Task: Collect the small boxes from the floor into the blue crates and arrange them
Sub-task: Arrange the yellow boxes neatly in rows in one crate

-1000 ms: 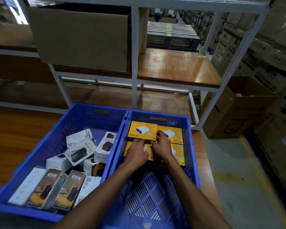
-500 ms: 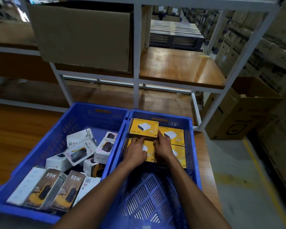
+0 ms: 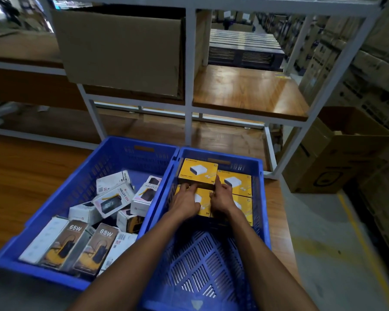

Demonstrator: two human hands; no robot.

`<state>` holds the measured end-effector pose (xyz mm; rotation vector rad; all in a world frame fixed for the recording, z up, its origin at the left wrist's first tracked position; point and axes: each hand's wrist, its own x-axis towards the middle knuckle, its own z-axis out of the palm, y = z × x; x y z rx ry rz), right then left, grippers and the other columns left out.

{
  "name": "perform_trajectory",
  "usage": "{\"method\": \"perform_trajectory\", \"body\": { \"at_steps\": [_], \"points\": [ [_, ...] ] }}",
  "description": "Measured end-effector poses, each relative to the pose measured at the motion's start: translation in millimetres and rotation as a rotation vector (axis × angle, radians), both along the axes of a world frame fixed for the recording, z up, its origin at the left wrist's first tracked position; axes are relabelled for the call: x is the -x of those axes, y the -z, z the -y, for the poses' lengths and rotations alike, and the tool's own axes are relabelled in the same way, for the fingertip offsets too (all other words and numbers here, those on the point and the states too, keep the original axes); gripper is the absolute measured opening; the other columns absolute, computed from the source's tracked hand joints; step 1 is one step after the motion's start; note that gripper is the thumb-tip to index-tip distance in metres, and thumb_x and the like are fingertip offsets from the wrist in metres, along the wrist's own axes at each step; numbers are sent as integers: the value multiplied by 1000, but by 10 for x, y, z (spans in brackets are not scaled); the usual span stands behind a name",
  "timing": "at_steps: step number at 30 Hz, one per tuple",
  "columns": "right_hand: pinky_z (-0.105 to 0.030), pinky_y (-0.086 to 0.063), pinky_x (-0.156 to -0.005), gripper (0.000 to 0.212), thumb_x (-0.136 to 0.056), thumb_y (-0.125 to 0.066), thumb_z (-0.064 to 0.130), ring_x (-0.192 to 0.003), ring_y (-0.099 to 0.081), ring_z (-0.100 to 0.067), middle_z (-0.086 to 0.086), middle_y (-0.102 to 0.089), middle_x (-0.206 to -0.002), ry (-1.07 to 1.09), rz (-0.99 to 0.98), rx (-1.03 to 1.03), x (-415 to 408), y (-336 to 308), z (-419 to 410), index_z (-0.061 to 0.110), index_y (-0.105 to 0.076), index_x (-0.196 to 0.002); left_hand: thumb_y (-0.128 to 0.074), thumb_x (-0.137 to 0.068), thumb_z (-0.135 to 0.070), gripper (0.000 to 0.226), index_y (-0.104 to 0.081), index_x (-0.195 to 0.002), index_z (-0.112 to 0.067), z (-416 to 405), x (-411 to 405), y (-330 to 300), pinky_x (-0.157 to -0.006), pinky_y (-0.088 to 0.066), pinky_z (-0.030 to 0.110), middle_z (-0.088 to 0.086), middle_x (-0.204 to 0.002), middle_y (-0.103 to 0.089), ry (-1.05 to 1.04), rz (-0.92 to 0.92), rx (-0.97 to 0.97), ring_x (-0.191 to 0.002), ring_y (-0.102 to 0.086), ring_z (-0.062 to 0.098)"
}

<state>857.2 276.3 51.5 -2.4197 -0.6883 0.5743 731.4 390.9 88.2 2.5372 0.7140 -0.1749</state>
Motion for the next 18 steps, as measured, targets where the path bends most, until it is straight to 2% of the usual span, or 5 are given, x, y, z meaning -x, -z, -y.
{"method": "perform_trajectory", "body": {
  "at_steps": [5, 7, 10, 13, 18],
  "points": [
    [-34, -34, -109, 81, -102, -55, 15, -145, -34, -40, -24, -49, -145, 25, -47, -10, -32, -62, -65, 4, -4, -164, -64, -96, -27, 86, -17, -168, -19, -91, 62, -97, -121, -32, 40, 12, -172, -20, 48, -6, 128, -155, -29, 32],
    [-36, -42, -93, 70, -98, -60, 12, -130, -50, -42, -21, -56, -133, 104, -25, -136, 41, -73, -74, 4, -24, -158, -65, -97, -26, 82, -22, -166, -14, -91, 141, -119, -113, -39, 36, 13, -168, -32, 8, 13, 176, -148, -40, 32],
    [-37, -49, -86, 50, -95, -68, 15, -116, -59, -35, -15, -58, -129, 283, -13, -272, 227, -56, -77, 10, -44, -139, -68, -97, -27, 74, -34, -161, -15, -62, 296, -90, -101, -51, 35, 9, -155, -51, -61, 51, 255, -131, -57, 31],
    [-48, -54, -89, 36, -94, -69, 16, -117, -58, -35, -12, -58, -126, 358, 61, -297, 337, -42, -114, 13, -49, -124, -70, -96, -31, 70, -38, -157, -20, -74, 405, -46, -96, -59, 47, 6, -147, -57, -64, 95, 314, -117, -65, 31],
    [-46, -50, -97, 44, -99, -65, 14, -129, -54, -37, -17, -58, -139, 344, 84, -221, 376, -151, -129, 8, -50, -140, -68, -98, -35, 71, -33, -159, -25, -111, 441, -174, -97, -58, 50, 8, -152, -50, 15, 125, 370, -113, -65, 32]
  ]
}}
